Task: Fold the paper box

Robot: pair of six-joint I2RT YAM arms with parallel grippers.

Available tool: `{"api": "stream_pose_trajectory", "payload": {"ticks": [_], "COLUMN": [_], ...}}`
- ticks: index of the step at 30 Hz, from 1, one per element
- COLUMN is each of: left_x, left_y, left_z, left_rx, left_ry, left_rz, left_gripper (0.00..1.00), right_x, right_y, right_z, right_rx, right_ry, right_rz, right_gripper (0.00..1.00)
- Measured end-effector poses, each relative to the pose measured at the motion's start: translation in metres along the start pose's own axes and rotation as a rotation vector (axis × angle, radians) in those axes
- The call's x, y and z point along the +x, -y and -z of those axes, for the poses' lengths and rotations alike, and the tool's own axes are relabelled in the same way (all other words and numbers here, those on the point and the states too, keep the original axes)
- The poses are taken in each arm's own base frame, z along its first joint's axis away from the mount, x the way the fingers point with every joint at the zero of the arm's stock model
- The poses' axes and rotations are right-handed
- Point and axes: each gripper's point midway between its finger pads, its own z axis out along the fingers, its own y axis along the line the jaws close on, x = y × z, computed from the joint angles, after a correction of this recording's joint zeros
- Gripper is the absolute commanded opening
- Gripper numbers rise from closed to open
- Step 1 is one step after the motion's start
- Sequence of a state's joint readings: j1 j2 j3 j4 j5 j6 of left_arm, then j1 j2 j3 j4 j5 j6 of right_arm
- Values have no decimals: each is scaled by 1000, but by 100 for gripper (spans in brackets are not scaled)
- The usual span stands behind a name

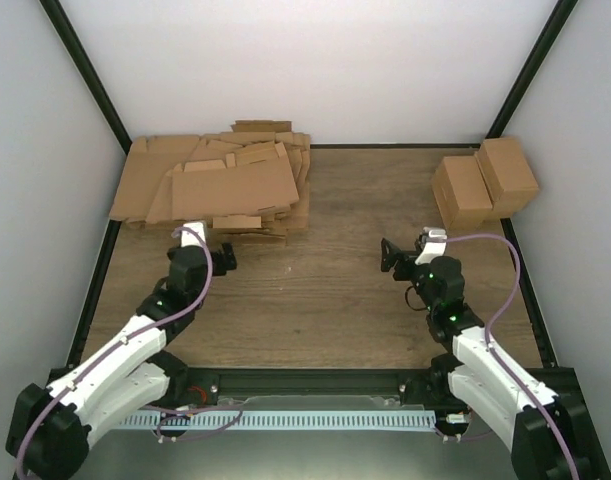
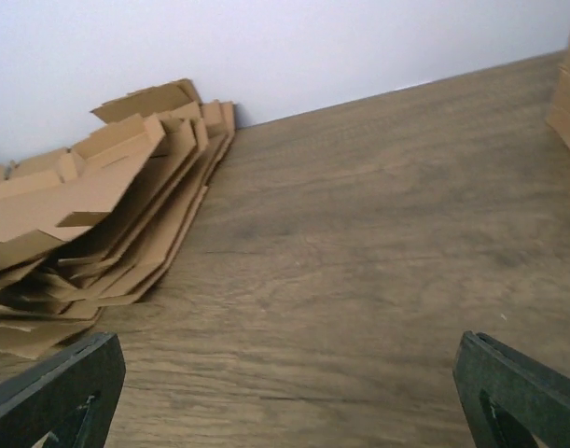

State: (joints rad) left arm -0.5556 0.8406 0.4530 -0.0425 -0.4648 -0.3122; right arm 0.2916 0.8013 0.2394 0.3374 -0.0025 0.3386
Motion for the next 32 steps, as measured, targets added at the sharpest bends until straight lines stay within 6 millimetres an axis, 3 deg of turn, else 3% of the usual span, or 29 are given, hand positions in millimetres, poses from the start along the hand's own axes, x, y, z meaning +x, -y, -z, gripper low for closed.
{"api": "stream_pose_trajectory", "payload": {"ticks": [4,8,19,32], "left_x": [3,15,-5,4], "left_y": [-45,-68,-78,-78], "left_z": [-7,-6,16,12], "left_rx": [-143,-217,-225,-234], "left_ry": [38,52,181,149], "left_rz": [39,27,72,55], "left_gripper": [100,100,100,100], "right_x": [4,-7,-8,-12], "right_y": [13,19,29,31], "right_z": [11,19,24,35], "right_rx": [64,108,159,164], "right_ry": [7,58,70,115], "right_rz": [-15,-23,-29,-48], "right_gripper": [100,100,100,100]}}
